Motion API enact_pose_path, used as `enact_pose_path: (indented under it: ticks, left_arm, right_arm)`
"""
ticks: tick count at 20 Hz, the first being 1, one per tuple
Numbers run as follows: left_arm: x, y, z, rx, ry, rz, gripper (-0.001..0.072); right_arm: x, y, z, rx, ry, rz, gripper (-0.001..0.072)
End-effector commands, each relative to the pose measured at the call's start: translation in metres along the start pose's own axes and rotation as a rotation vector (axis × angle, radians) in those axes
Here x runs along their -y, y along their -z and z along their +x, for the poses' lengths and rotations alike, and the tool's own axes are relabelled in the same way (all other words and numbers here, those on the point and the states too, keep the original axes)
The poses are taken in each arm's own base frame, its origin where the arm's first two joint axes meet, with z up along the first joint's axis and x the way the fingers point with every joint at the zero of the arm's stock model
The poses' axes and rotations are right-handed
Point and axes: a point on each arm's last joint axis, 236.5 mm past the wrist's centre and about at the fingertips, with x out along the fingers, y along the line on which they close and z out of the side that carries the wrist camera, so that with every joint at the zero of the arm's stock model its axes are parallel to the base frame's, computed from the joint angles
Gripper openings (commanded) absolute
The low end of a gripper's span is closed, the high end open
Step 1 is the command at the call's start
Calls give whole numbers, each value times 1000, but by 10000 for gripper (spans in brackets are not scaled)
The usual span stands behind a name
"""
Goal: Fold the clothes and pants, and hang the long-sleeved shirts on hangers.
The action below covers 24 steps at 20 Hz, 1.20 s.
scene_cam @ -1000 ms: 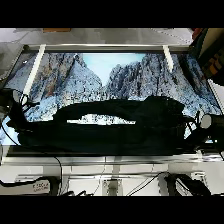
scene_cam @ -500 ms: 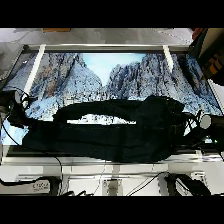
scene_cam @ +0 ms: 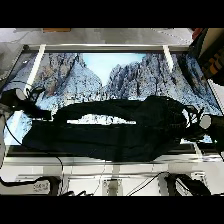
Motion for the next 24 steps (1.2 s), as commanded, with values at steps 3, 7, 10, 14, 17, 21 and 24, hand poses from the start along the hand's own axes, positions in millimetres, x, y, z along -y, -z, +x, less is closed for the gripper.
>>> enact_pose_path:
  ticks: [3,7,10,14,17,21,24]
  left_arm:
    - [40,-88,3,283,-36,142,574]
    - [49,-77,40,176,-64,250,566]
    - [41,-82,42,165,-149,346,22]
    - [0,-145,-24,331,-430,512,30]
    - [-7,-218,-139,677,-650,575,30]
    - [4,-235,-226,898,-749,575,30]
    - [-12,-192,-165,608,-647,534,29]
  right_arm:
    - [0,-16,0,69,1,2,629]
    - [-4,-23,-1,95,-18,9,629]
    - [-4,-28,-2,118,-16,9,629]
    - [-3,-40,-3,170,-14,27,627]
    - [-1,-65,-9,278,-10,44,626]
    - [5,-105,-24,457,-21,177,624]
    - [6,-124,-34,550,-49,274,624]
